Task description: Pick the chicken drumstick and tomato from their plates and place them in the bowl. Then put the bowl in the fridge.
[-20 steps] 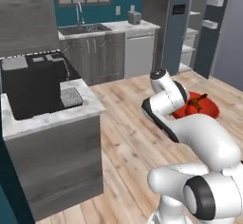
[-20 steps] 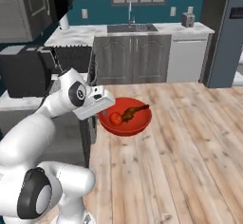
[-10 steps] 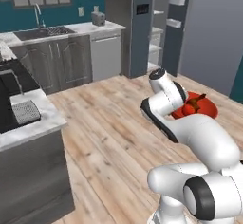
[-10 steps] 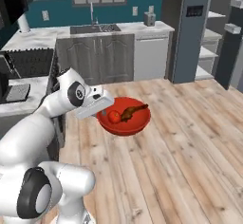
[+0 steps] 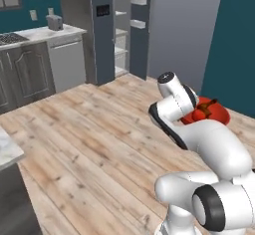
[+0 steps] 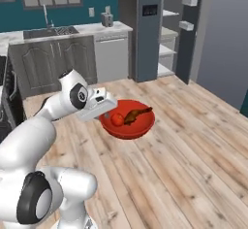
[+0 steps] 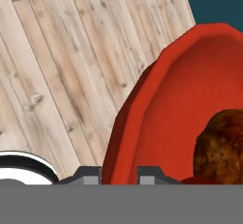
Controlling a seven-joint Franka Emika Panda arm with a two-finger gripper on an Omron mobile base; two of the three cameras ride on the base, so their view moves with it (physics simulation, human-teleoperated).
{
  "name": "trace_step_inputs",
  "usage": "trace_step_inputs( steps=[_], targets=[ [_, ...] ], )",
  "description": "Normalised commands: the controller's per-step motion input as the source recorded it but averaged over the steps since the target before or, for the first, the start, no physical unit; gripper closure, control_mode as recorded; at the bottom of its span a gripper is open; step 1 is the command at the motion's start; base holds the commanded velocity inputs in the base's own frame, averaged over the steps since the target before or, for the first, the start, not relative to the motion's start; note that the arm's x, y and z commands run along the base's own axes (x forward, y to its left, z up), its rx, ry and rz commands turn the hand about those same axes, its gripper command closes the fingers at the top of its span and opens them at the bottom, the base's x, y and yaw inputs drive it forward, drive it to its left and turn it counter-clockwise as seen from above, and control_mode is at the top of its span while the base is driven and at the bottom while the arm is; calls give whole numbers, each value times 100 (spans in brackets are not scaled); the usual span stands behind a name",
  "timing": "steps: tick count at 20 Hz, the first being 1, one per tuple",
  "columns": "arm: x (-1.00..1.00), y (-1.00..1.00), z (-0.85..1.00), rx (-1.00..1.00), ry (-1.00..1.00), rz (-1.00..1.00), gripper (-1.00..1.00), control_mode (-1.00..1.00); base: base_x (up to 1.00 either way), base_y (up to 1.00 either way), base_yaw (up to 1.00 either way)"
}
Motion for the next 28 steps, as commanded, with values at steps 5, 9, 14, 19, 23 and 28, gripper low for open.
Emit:
trace_step_inputs(
  steps=[5,9,14,19,23,28],
  targets=[
    [0,0,0,0,0,0,100,100,76,-26,-4],
    [0,0,0,0,0,0,100,100,86,-25,0],
    [0,0,0,0,0,0,100,100,90,-26,1],
    [0,0,0,0,0,0,100,100,90,-28,1],
    [0,0,0,0,0,0,100,100,89,-28,1],
    [0,0,0,0,0,0,100,100,88,-28,1]
  ],
)
